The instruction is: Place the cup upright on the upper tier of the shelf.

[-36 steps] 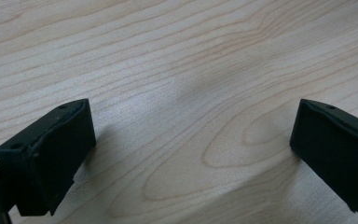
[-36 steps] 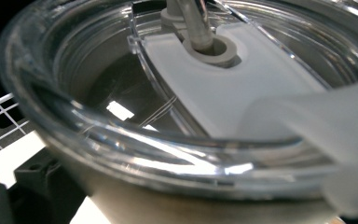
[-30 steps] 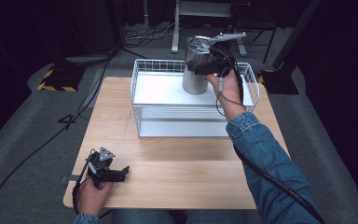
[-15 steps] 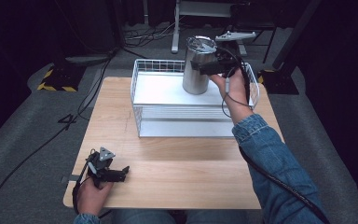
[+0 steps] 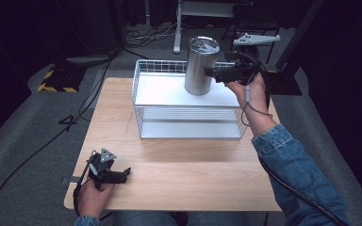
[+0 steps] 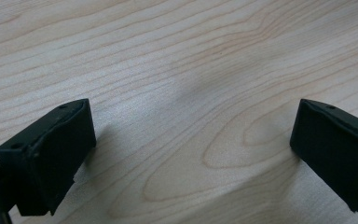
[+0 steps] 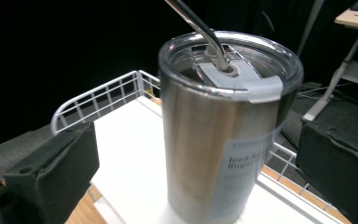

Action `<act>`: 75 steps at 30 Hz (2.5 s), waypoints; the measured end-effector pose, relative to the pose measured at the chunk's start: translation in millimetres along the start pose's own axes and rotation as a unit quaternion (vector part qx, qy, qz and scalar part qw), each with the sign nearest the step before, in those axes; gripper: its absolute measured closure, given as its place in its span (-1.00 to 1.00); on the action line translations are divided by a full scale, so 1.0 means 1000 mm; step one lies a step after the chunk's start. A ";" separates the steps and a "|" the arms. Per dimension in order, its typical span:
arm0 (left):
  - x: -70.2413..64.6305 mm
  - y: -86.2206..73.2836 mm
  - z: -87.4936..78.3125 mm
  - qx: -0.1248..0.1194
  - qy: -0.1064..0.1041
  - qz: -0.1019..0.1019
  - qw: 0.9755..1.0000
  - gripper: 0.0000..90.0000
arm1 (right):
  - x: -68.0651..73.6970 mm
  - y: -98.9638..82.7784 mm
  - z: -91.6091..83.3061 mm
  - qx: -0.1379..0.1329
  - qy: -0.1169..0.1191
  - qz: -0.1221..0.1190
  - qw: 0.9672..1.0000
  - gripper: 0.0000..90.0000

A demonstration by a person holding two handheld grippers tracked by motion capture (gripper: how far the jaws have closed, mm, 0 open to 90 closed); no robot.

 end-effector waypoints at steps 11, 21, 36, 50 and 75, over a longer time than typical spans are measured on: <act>0.000 0.000 0.000 0.000 0.000 0.000 1.000 -0.99 | -0.008 -0.012 -0.050 -0.017 0.013 -0.003 1.000 -1.00; 0.000 0.000 0.000 0.001 -0.001 0.000 1.000 -0.99 | -0.011 -0.037 -0.075 -0.014 0.017 -0.014 1.000 -1.00; 0.000 0.000 0.000 0.002 -0.001 0.000 1.000 -0.99 | -0.016 -0.071 -0.105 -0.025 -0.007 -0.034 0.999 -0.88; 0.000 0.000 0.000 0.001 0.000 -0.001 1.000 -0.99 | -0.011 -0.131 -0.113 0.007 -0.012 -0.040 0.999 -0.88; 0.000 0.000 0.000 0.001 0.000 -0.001 1.000 -0.99 | -0.012 -0.251 -0.098 0.052 -0.052 -0.031 0.997 -0.85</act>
Point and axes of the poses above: each handheld gripper's, and its own axes: z roughly forward along the jaws, y roughly out of its top, x roughly to its left, the point moved 10 cm from there along z, roughly forward along the jaws, and after that the axes turned 15 degrees about -y, right-handed, at the moved point
